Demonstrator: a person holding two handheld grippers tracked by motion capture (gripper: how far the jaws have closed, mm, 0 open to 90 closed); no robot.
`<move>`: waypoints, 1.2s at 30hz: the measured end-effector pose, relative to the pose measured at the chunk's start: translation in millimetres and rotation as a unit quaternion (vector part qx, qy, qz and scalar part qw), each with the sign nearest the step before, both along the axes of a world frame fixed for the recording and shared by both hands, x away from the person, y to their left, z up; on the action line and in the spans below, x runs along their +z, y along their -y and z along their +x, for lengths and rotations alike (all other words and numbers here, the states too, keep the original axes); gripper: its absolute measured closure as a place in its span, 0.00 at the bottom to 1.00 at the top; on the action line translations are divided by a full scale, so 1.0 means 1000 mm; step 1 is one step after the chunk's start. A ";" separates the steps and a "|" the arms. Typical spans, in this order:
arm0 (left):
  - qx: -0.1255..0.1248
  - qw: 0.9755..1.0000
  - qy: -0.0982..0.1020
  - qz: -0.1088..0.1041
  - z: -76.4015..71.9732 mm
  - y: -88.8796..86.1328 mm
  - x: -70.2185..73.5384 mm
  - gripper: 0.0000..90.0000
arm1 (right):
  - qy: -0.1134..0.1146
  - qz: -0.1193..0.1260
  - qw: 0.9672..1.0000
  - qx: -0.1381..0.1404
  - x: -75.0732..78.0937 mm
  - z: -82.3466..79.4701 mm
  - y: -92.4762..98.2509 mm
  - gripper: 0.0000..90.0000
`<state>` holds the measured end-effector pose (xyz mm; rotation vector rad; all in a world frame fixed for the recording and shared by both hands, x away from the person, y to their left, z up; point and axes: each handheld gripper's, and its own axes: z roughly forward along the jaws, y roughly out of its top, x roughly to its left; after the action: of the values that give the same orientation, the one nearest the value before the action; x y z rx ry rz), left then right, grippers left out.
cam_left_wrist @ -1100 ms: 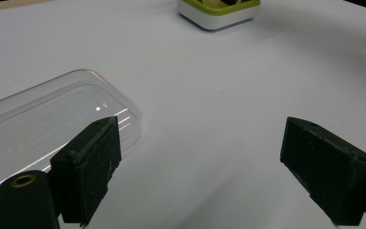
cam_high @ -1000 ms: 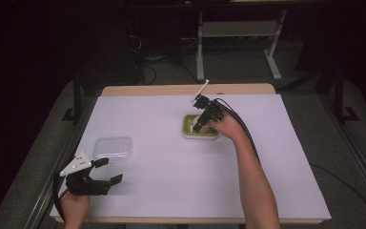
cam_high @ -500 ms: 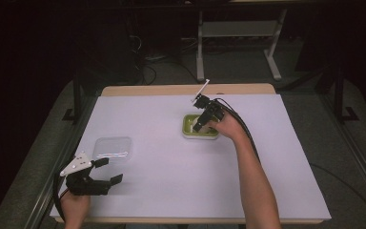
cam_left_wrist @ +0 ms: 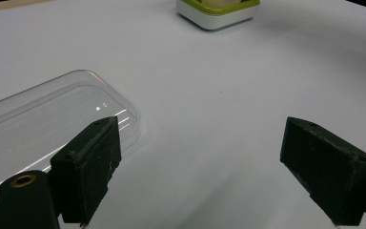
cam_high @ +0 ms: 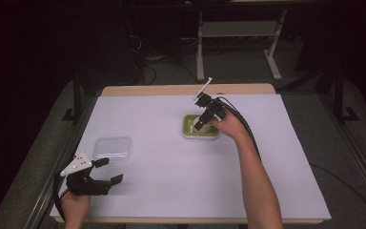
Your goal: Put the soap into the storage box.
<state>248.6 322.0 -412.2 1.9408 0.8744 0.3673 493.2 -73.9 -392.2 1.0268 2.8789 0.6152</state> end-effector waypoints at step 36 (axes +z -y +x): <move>-0.003 1.000 0.001 0.004 -0.001 0.003 0.000 0.14 | 0.011 0.041 0.999 -0.010 0.018 -0.029 0.027 0.27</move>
<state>247.9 318.8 -411.9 1.9507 0.8672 0.3692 464.3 -100.6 -373.8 1.0487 2.8425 0.7439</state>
